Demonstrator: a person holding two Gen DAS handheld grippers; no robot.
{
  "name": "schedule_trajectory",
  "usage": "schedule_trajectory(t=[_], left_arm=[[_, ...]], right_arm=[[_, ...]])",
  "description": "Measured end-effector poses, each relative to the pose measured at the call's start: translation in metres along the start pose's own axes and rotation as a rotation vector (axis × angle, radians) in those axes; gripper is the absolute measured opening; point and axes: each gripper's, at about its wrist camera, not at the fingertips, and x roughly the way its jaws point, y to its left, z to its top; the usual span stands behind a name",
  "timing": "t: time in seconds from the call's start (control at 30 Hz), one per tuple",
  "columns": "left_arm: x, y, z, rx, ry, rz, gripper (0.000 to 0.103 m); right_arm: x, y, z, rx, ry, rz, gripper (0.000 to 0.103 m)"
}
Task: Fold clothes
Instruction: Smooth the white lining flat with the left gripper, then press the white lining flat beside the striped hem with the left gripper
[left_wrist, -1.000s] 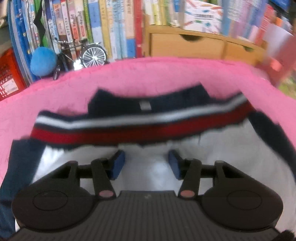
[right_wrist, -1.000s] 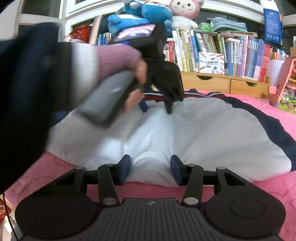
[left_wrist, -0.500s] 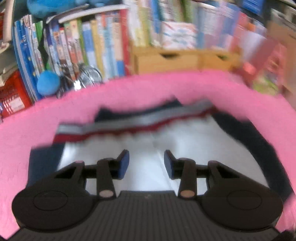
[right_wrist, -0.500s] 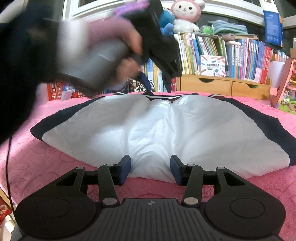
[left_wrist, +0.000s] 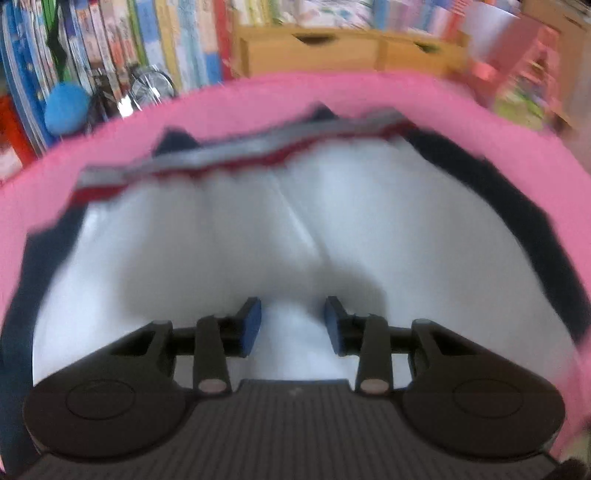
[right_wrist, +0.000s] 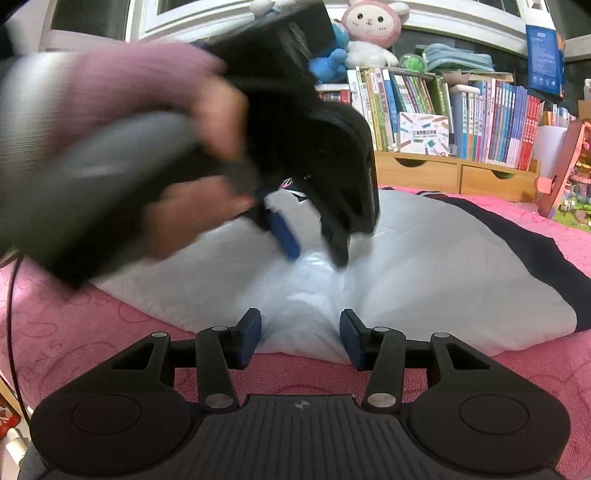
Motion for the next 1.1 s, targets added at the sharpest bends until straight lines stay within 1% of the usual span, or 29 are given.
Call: schedule_trajectory(t=[0.07, 0.13, 0.2, 0.3, 0.43, 0.57, 0.73, 1.1], left_arm=[[0.025, 0.008, 0.028, -0.04, -0.034, 0.04, 0.037], [0.041, 0.015, 0.051, -0.116, -0.038, 0.068, 0.036], [0.048, 0.016, 0.064, -0.13, -0.04, 0.081, 0.038], [0.05, 0.013, 0.068, -0.117, -0.051, 0.095, 0.04], [0.049, 0.008, 0.061, -0.079, -0.086, 0.11, 0.04], [0.049, 0.008, 0.063, -0.064, -0.089, 0.114, 0.041], [0.049, 0.003, 0.062, -0.045, -0.096, 0.139, 0.041], [0.049, 0.004, 0.059, -0.034, -0.111, 0.132, 0.042]], right_arm=[[0.0, 0.0, -0.001, -0.002, -0.003, -0.001, 0.048], [0.0, 0.0, -0.001, -0.002, -0.003, 0.002, 0.048], [0.0, -0.001, -0.001, -0.001, -0.003, 0.005, 0.048], [-0.001, -0.002, -0.001, 0.001, -0.002, 0.008, 0.048], [-0.004, 0.0, -0.002, -0.001, -0.005, 0.008, 0.048], [-0.006, 0.002, -0.003, -0.004, -0.003, 0.007, 0.048], [-0.005, 0.002, -0.001, -0.005, 0.002, 0.006, 0.048], [-0.005, 0.003, 0.0, -0.008, -0.003, 0.001, 0.048]])
